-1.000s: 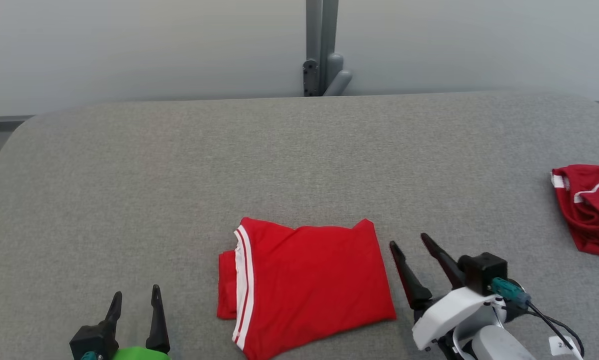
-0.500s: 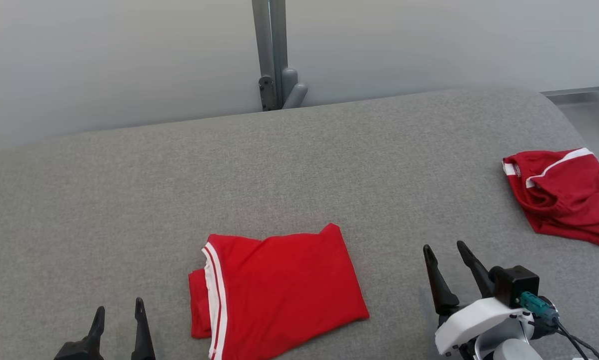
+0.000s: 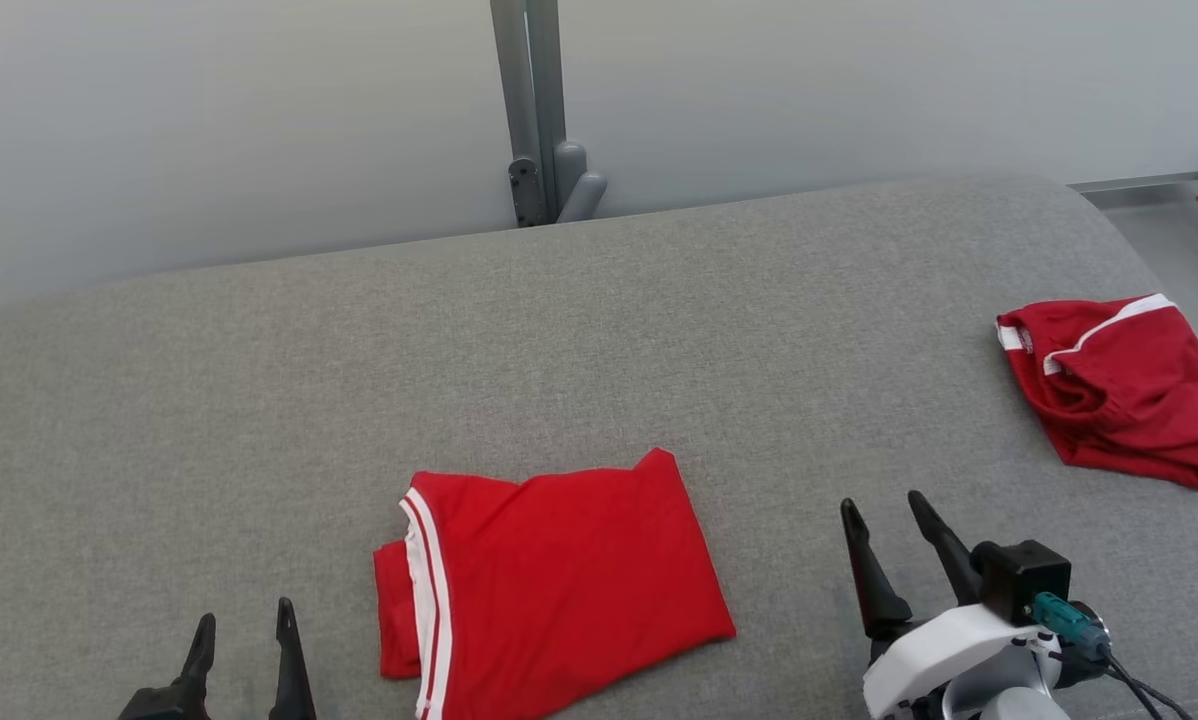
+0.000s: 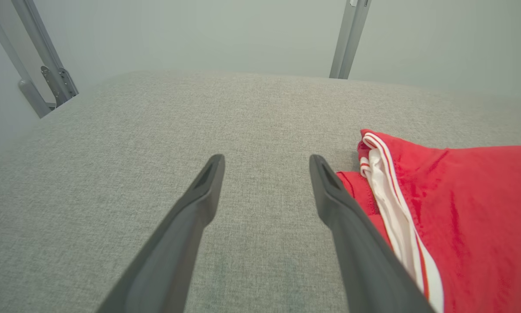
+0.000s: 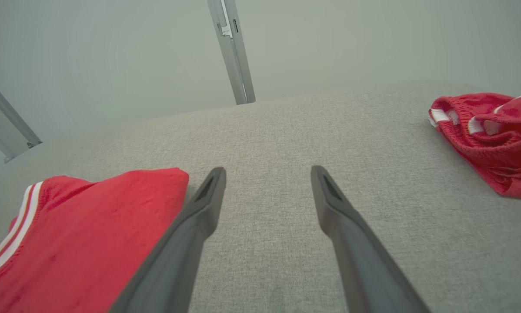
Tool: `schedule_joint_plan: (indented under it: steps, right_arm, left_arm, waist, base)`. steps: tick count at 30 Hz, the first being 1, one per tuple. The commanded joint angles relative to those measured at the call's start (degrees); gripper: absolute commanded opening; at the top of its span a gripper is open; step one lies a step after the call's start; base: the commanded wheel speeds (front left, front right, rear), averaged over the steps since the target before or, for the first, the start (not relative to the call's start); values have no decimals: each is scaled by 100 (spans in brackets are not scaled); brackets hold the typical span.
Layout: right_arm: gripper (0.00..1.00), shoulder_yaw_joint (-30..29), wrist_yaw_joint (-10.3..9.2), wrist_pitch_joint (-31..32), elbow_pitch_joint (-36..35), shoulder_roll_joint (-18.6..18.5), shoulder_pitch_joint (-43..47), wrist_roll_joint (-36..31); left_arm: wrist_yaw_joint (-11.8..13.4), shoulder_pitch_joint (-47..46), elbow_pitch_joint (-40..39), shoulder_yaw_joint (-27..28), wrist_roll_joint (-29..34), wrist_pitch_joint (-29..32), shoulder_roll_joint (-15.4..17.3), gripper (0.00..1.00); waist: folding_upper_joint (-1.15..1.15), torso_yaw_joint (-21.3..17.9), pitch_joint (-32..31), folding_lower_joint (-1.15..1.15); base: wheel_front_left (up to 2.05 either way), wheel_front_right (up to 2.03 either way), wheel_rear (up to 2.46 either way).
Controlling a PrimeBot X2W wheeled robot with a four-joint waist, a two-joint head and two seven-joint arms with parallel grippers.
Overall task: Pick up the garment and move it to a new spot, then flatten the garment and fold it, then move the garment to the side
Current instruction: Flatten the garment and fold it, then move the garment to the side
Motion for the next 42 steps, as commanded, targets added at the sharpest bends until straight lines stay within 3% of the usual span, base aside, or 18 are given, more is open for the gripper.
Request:
schedule_joint_plan:
  steps: [1, 10, 22, 23, 24, 25, 29, 34, 42]
  right_arm:
    - [100, 117, -1, 0, -4, -1, -34, 65]
    - [100, 1152, -1, 0, 800, -3, -679, 827]
    - [100, 1550, -1, 0, 2352, 0, -1562, 1329]
    - [90, 1625, -1, 0, 2440, -1, -1596, 1410]
    - [26, 1704, -1, 0, 2489, -1, -1638, 1438]
    - [0, 1693, -1, 1, 2502, -18, -1676, 1492]
    - [0, 1544, -7, 0, 2509, -156, -1733, 1517]
    - [0, 1180, -7, 0, 2328, -249, -1607, 1324]
    - [0, 1086, -6, 0, 2138, -248, -1500, 1097]
  left_arm:
    - [-46, 12, 24, -36, 51, 2, 21, 100]
    - [-147, -232, 106, -407, 142, 3, 23, 100]
    - [-219, -491, 206, -617, 184, 3, 21, 100]
    - [-221, -509, 188, -633, 183, 3, 21, 100]
    - [-220, -515, 175, -641, 178, 3, 21, 100]
    - [-235, -520, 171, -660, 177, 3, 20, 100]
    - [-253, -533, 150, -711, 200, 3, 21, 100]
    - [-292, -556, 129, -789, 189, 3, 19, 100]
    - [-275, -631, 33, -720, 164, 3, 20, 100]
  waist:
    - [12, 78, 72, 0]
    - [12, 701, 474, 0]
    - [12, 1311, 780, 0]
    - [12, 1310, 782, 0]
    - [12, 1292, 781, 0]
    - [12, 1259, 770, 0]
    - [12, 977, 703, 0]
    - [12, 299, 618, 0]
    - [12, -1361, 600, 0]
  base:
    - [0, 0, 0]
    - [0, 0, 0]
    - [0, 0, 0]
    - [0, 0, 0]
    - [0, 0, 0]
    - [0, 0, 0]
    - [0, 0, 0]
    - [0, 0, 0]
    - [0, 0, 0]
